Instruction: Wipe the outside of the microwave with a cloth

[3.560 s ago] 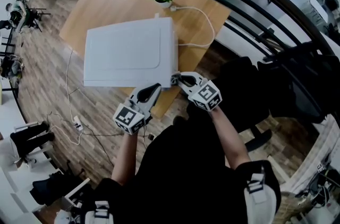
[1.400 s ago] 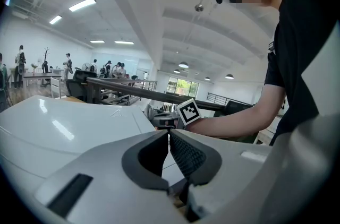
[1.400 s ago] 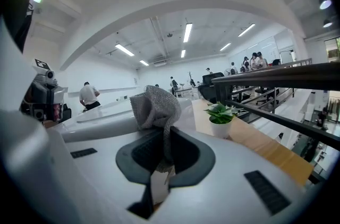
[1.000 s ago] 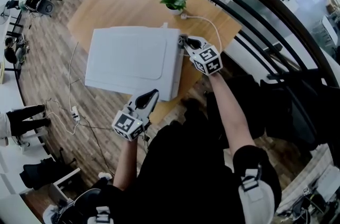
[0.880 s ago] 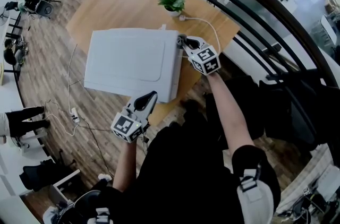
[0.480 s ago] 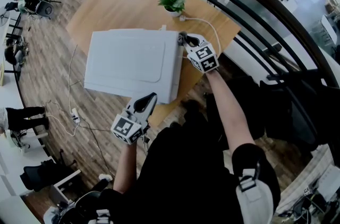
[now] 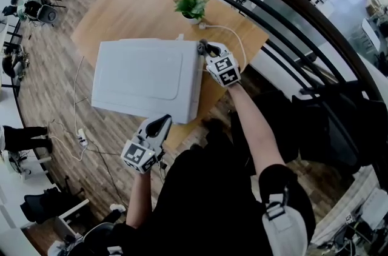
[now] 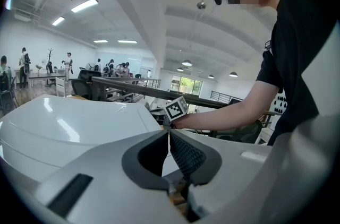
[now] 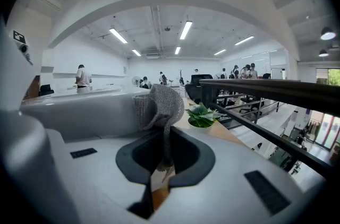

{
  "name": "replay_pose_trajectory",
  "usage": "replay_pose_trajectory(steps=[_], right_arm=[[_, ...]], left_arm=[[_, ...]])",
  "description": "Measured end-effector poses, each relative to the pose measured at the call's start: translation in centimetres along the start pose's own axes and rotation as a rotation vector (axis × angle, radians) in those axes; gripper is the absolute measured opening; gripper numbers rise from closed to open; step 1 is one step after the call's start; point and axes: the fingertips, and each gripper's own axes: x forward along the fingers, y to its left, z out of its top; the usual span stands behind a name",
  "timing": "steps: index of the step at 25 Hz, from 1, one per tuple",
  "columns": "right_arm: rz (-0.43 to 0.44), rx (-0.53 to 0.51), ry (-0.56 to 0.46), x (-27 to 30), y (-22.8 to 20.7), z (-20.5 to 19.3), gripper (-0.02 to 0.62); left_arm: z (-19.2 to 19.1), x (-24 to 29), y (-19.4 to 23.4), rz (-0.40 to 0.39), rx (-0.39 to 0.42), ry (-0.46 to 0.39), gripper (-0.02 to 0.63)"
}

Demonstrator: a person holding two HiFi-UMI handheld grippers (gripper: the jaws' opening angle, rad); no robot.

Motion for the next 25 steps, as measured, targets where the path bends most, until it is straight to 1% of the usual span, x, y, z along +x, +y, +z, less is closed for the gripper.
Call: replay_pose_trajectory(steps=[4,9,12,14,17,22,25], right_arm=[[-0.006,0.003,0.012,0.6,-0.3,-0.9,0.012],[-0.028,0.015,0.001,0.4,0.0,-0.8,0.011],[-0.041,0.017,-0.001,0.1,0.2,-0.8,0.011],[-0.041,0.014,-0.002,-0.1,0.4,-1.0,0.011],[-0.030,-0.006,0.005,-0.2,0.8,-1.5,0.011],[0.001,-0.058,0.034,-0.7,2.3,-2.6,0.011],[0.000,-0.062,0.036,-1.1,2.8,-3.0,0.011]], left_arm=[[0.5,0.0,0.2,0.022,-0.003,0.018,0.011],[0.0,-0.6,-0.4,-0.004,0.001,-0.009,0.011],[0.1,-0.8,-0.8,-0.001,-0.003,0.015,0.011],[-0.4,-1.0,-1.1,-0.015,-0.001,0.032,0.011],[-0.2,-0.9,-1.1,-0.032,0.024,0.023,0.011],[-0.4,-0.9,-1.4,-0.062,0.025,0.039,0.011],[-0.2,-0.7,-1.7,-0.086,0.038,0.037,0.011]])
